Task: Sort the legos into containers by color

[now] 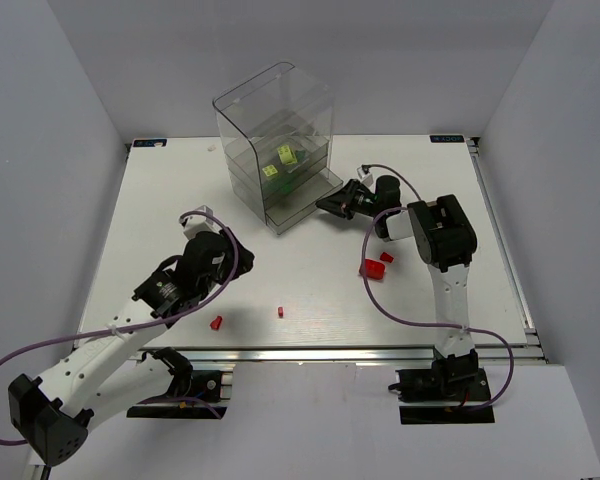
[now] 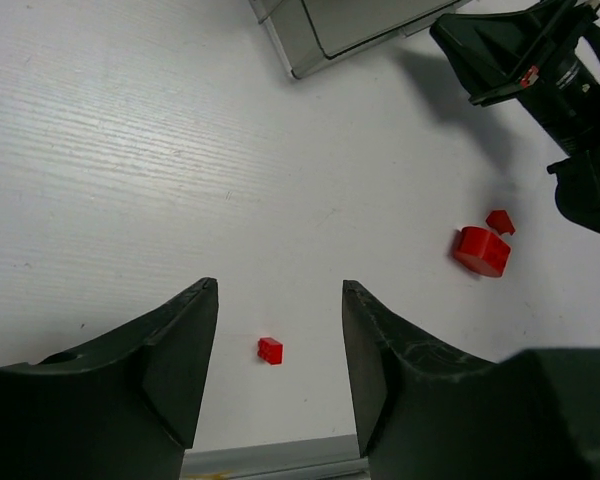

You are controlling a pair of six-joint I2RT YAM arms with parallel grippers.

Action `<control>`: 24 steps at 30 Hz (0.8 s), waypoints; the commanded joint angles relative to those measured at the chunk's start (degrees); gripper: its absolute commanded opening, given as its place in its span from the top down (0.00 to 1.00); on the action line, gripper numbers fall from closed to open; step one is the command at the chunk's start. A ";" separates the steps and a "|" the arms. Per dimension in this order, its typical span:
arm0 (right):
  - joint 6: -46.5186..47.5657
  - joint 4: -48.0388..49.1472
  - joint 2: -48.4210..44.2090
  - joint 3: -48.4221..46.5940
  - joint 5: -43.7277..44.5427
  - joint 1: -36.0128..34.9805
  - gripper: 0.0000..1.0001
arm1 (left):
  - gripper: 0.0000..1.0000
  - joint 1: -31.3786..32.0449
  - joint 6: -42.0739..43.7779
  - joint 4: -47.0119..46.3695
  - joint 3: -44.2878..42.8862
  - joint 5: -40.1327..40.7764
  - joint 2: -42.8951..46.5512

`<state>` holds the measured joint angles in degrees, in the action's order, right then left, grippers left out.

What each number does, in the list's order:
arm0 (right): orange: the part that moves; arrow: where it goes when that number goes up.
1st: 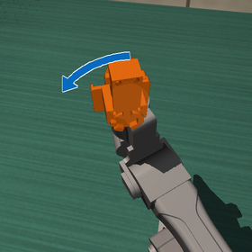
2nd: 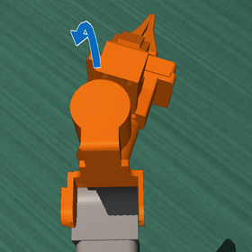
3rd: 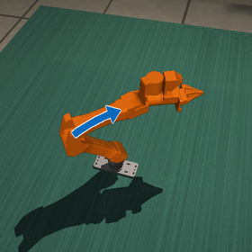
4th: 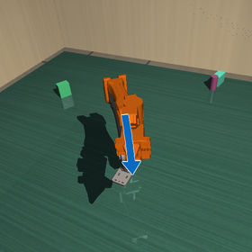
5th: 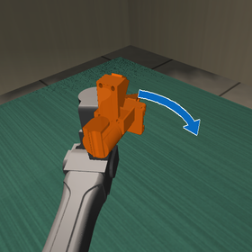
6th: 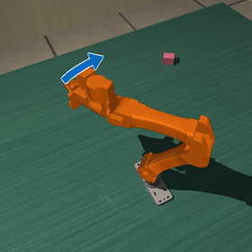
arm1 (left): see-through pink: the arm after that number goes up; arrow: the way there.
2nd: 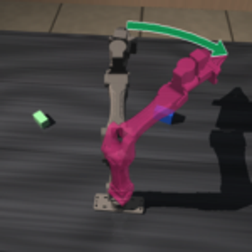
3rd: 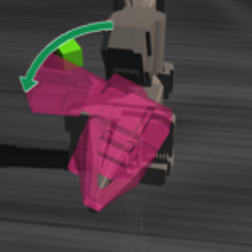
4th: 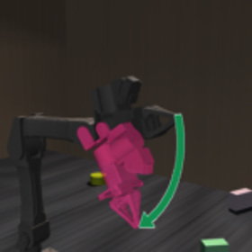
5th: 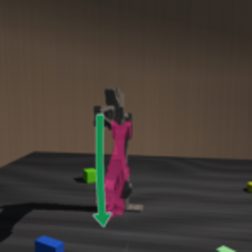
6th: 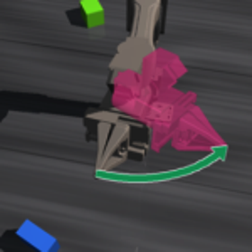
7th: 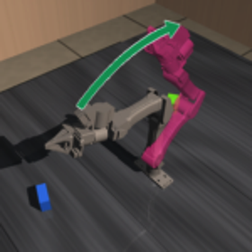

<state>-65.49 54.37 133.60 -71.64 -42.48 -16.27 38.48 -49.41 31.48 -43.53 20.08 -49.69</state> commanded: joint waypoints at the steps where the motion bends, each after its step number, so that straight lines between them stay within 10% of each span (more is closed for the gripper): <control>1: 3.79 2.58 -2.47 0.97 -2.87 0.89 1.00 | 0.37 0.28 -1.39 4.10 0.72 -0.48 1.96; 6: 5.20 0.65 -3.78 1.06 -3.75 1.86 0.95 | 0.31 0.28 -4.99 7.89 2.48 -0.82 3.98; 9: 6.60 -0.05 -4.66 1.58 -5.06 2.12 0.51 | 0.24 0.28 -6.93 8.50 3.71 -1.00 5.48; 10: 6.87 -0.05 -4.84 1.67 -5.33 2.21 0.11 | 0.19 0.28 -7.63 8.51 3.89 -0.83 6.09; 20: 19.94 -12.16 -12.29 -0.16 -11.56 2.74 0.11 | 0.16 -0.25 -14.13 16.93 2.49 0.75 -0.91; 24: 45.73 -33.56 -20.82 -3.68 -14.31 2.30 0.11 | 0.31 -0.25 -17.73 23.17 -0.59 0.84 -8.11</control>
<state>-40.36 35.33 121.12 -70.96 -52.93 -13.63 38.46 -62.52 47.83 -40.97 19.55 -54.08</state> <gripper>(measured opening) 0.894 0.746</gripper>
